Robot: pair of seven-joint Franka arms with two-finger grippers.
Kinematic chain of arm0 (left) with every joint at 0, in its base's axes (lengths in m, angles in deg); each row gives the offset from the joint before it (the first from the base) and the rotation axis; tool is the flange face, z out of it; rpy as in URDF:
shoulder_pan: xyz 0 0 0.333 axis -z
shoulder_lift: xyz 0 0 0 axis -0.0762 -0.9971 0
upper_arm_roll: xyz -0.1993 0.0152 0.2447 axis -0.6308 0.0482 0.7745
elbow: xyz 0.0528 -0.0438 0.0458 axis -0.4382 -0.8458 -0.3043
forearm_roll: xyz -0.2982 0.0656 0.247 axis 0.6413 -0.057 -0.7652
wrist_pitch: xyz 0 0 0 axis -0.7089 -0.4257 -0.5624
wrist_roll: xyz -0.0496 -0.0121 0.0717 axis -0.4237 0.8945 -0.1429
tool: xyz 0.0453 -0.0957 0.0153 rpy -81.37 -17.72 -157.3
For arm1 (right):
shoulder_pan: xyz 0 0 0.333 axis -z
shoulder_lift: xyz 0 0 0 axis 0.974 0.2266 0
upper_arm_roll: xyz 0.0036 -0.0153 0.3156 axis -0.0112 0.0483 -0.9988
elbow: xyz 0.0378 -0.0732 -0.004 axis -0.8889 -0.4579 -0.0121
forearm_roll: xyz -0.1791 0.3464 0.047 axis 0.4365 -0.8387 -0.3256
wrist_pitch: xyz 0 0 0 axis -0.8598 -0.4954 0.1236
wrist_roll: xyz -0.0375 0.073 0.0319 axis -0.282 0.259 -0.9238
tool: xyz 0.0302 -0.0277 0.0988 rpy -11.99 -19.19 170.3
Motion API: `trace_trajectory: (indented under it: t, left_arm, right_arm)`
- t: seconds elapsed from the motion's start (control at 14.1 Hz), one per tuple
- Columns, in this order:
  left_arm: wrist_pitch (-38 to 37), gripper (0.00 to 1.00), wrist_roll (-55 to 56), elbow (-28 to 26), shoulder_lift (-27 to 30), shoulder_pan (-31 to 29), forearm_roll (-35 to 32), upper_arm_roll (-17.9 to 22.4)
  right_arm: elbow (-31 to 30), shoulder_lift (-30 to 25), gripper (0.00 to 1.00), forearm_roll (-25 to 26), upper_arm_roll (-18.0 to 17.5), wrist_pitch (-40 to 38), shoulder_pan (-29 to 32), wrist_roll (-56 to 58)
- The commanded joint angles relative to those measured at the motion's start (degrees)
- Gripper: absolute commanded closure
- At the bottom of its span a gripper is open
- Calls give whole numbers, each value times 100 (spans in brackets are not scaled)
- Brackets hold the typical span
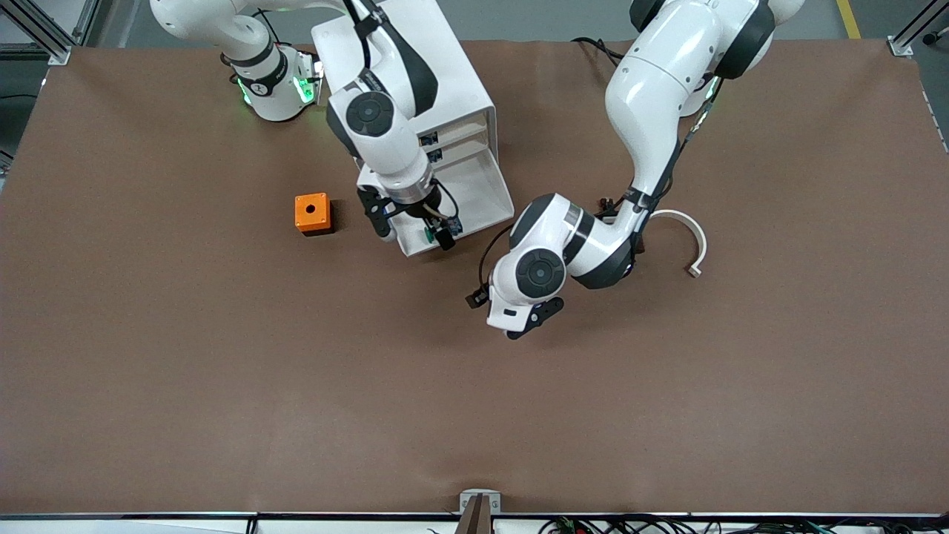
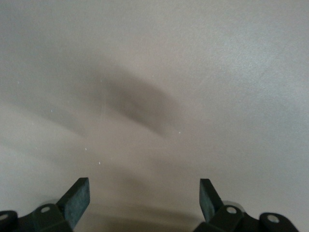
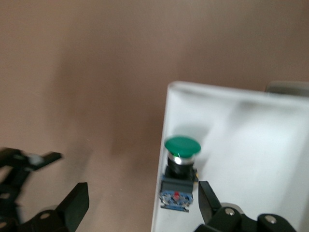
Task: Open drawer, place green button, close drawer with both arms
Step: 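Withdraw the right gripper while the left gripper pushes the drawer inward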
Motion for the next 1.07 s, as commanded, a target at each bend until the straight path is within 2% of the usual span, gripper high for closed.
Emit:
trace_trajectory:
  t: [0.0,0.14,0.43,0.78,1.0]
  left_arm:
    - [122,0,16,-169,172,259,-461,65]
    - [122,0,104,-239,225,425,-515,91]
    - [122,0,307,-292,295,680,-796,100]
    - [96,0,403,-380,339,935,-797,65]
    - [69,0,482,-424,331,1024,-779,30]
  right_arm:
    - [194,-432,0,93,-39,-877,615,944]
    - [397,-599,0,93,-39,-1476,1037,1778]
    - [661,-863,0,84,-39,-2181,1889,3835]
    - [732,-1109,0,67,-39,-2621,2839,6138]
    - [732,-1223,0,75,-39,-2806,3358,7089]
